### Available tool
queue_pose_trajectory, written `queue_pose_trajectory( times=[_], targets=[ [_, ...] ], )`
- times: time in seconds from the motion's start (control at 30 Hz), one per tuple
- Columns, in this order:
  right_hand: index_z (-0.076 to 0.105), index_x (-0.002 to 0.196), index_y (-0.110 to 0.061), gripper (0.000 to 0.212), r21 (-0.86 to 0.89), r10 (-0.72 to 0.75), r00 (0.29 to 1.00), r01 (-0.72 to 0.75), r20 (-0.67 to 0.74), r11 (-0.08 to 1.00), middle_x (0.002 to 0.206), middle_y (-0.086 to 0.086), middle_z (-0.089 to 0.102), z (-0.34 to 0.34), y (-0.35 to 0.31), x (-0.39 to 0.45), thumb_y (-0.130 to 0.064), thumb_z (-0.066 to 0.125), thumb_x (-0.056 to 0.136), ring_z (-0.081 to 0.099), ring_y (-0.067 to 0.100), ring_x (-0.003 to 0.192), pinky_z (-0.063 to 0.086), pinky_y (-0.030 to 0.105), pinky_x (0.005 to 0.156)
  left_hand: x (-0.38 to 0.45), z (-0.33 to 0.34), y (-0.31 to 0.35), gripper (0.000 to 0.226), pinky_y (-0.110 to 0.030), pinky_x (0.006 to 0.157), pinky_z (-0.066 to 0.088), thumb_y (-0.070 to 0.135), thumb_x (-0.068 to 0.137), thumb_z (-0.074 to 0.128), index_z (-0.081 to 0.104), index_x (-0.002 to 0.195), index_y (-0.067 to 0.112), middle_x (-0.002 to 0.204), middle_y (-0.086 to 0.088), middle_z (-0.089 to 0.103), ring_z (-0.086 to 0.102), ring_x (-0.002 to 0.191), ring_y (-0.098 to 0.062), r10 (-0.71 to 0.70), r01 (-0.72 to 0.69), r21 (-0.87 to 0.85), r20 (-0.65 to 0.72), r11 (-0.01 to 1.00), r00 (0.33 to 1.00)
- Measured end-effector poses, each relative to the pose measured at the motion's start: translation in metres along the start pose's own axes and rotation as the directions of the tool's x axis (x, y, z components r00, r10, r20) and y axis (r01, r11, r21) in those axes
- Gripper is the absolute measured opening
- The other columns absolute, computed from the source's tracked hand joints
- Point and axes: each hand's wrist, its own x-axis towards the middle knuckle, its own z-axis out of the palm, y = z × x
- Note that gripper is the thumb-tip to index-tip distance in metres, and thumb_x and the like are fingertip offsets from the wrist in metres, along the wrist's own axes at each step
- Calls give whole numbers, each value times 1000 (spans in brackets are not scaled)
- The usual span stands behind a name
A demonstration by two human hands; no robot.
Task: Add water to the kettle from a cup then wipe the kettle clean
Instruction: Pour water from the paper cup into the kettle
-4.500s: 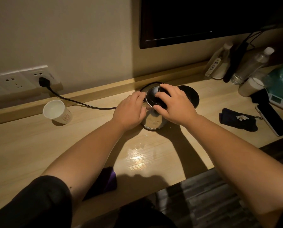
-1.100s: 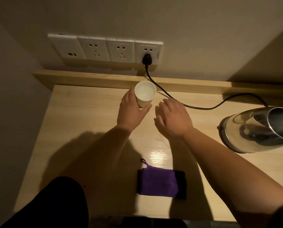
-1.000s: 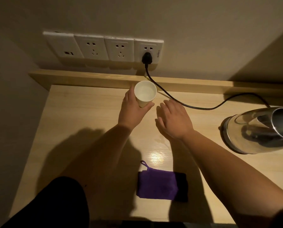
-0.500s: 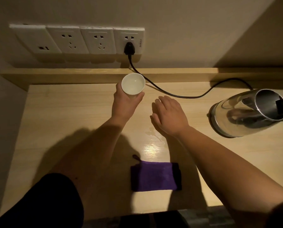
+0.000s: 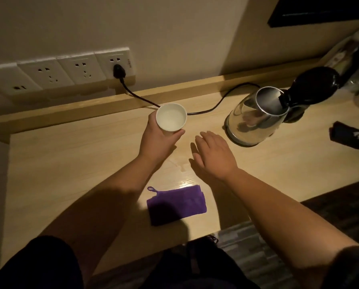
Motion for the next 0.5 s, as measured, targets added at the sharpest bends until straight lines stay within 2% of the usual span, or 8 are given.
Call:
queue_pose_trajectory(
  times=[0.1, 0.23, 0.4, 0.5],
  targets=[
    [35, 150, -18, 58, -5, 68, 998, -68, 13, 998, 158, 10, 35, 0, 24, -26, -48, 38, 101, 28, 30, 146, 18, 45, 120, -15, 17, 20, 87, -23, 91, 36, 37, 78, 80, 24, 144, 29, 140, 2, 40, 37, 117, -7, 27, -29, 22, 72, 999, 997],
    [38, 149, -19, 55, -11, 135, 991, -135, -1, 991, 156, 9, 38, -5, 59, -59, -47, 42, 101, 30, 30, 145, 19, 43, 119, -29, 42, 43, 88, -25, 95, 36, 34, 77, 81, 25, 144, 26, 141, 1, 41, 40, 128, -15, 74, -80, 34, 150, 996, 986],
    [47, 142, -14, 50, 9, 190, 982, -190, -12, 982, 150, 11, 46, -8, 110, -94, -41, 47, 100, 37, 30, 141, 25, 43, 117, -42, 70, 64, 89, -34, 103, 41, 35, 74, 83, 27, 143, 26, 140, 1, 43, 41, 128, -17, 103, -113, 34, 222, 993, 970],
    [45, 143, -11, 52, -3, 232, 973, -232, -14, 973, 149, 13, 46, -5, 139, -107, -41, 46, 100, 36, 31, 141, 24, 43, 117, -50, 85, 75, 88, -31, 102, 42, 35, 73, 84, 29, 142, 27, 136, 5, 44, 42, 123, -12, 129, -138, 24, 232, 990, 964]
  ],
)
